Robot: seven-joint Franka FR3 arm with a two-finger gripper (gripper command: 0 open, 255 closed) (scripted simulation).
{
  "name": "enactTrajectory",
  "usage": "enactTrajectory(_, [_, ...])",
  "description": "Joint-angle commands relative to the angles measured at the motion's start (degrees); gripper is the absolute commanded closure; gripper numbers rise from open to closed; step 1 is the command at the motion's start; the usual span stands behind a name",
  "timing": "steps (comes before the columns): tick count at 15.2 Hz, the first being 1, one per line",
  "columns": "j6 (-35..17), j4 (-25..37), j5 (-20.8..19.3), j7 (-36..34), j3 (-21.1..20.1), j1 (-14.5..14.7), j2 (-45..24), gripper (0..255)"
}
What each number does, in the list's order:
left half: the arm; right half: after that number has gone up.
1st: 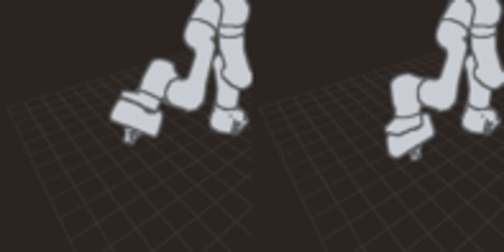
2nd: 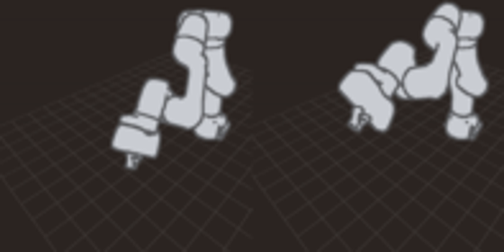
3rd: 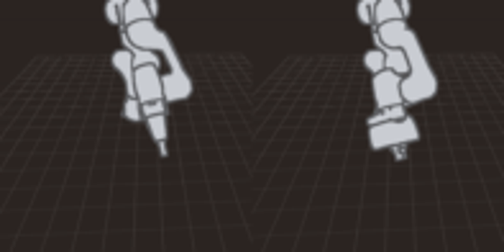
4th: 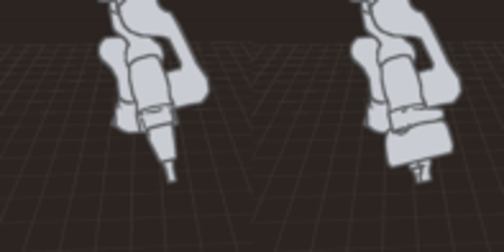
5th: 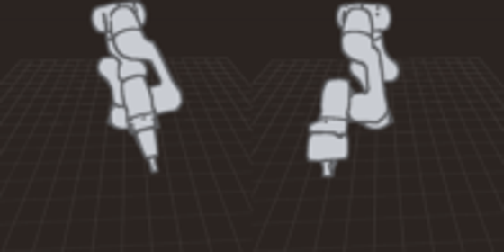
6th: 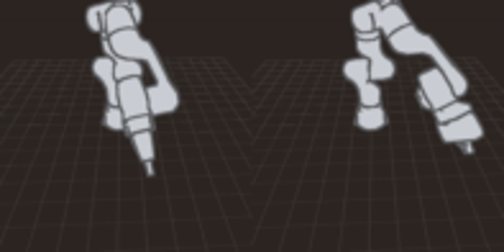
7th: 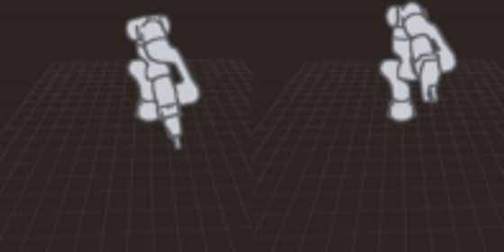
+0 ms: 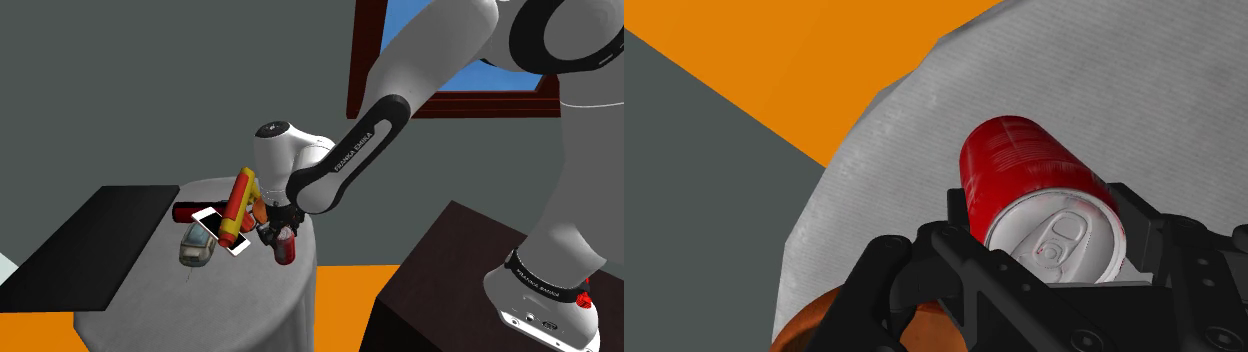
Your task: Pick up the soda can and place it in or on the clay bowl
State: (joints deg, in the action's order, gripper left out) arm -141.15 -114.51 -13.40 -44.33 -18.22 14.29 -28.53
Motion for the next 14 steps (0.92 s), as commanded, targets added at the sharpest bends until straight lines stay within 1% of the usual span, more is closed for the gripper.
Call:
enactTrajectory(1, [0.01,-0.01,0.0,0.0,0.01,0.0,-0.01,255])
enactTrajectory(3, [-0.01,-0.03,-0.01,0.01,0.01,-0.02,-0.01,255])
enactTrajectory(14, [6.31,0.4,3.05,1.99,-1.95,-1.47,6.15,255])
